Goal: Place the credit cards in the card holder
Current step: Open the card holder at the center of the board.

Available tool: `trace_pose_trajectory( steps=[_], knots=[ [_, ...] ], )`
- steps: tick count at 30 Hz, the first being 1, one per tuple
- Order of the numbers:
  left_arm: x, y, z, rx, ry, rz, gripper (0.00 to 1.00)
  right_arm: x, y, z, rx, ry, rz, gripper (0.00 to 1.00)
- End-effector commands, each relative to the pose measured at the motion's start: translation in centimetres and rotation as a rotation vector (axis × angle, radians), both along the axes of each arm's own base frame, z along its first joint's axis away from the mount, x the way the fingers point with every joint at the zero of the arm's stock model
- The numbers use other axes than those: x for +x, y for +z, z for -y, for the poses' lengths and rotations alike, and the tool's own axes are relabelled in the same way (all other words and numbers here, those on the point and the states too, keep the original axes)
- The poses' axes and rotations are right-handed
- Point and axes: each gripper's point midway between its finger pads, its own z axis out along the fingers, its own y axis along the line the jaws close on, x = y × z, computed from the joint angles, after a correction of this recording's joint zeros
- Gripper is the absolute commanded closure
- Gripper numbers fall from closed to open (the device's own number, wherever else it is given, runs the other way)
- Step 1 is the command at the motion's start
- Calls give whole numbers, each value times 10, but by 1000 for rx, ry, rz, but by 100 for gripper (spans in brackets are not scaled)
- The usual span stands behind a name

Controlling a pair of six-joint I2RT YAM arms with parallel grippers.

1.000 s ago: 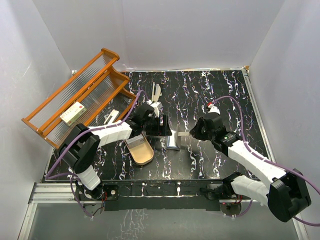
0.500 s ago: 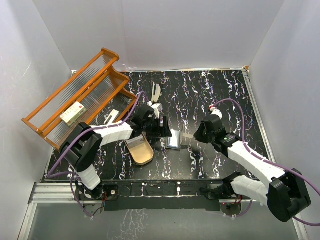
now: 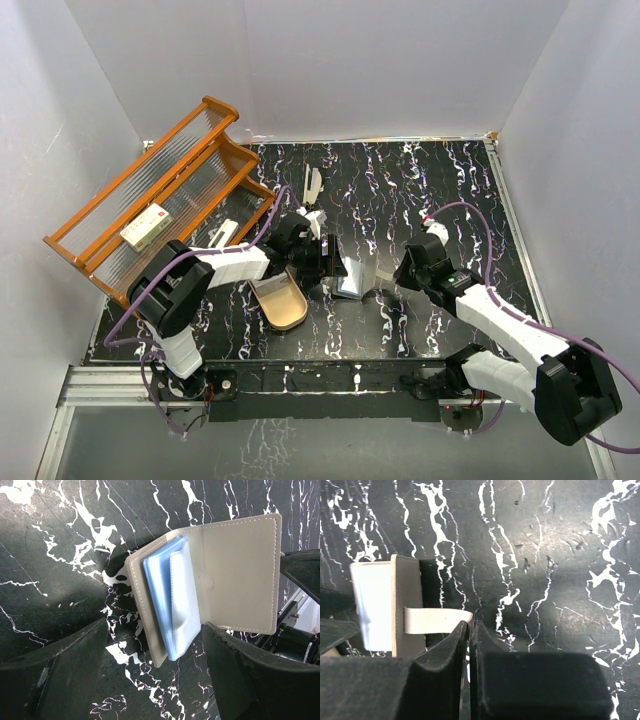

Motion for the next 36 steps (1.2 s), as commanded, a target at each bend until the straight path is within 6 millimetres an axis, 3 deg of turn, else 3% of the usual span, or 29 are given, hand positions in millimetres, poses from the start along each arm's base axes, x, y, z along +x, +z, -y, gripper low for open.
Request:
trace_pose_trajectory(
  steps=[1, 6, 12, 14, 17, 21, 26, 30, 36],
  knots=[
    [-4, 2, 4, -31, -14, -4, 26, 3, 1, 10, -15, -52, 20, 100],
    [-7, -1, 10, -68, -22, -29, 29, 4, 6, 7, 2, -40, 45, 100],
    [-10, 3, 19, -139, -35, -40, 44, 3, 3, 7, -2, -33, 36, 100],
    [-10, 4, 19, -141, -34, -37, 54, 3, 4, 7, 0, -33, 40, 100],
    [-10, 10, 20, -157, -36, -34, 78, 3, 5, 7, 4, -31, 43, 100],
    [-14, 29, 24, -208, -57, -31, 100, 1, 20, 0, 27, 8, 43, 98],
    [-25, 41, 17, -190, -38, -28, 100, -6, 64, -7, 52, 65, 41, 75],
    [-37, 33, 3, -84, 12, -54, 100, -17, 102, -34, 171, 206, 69, 61],
    [-58, 27, -18, 104, 60, -68, 100, -27, 141, -64, 364, 291, 123, 55]
  ],
)
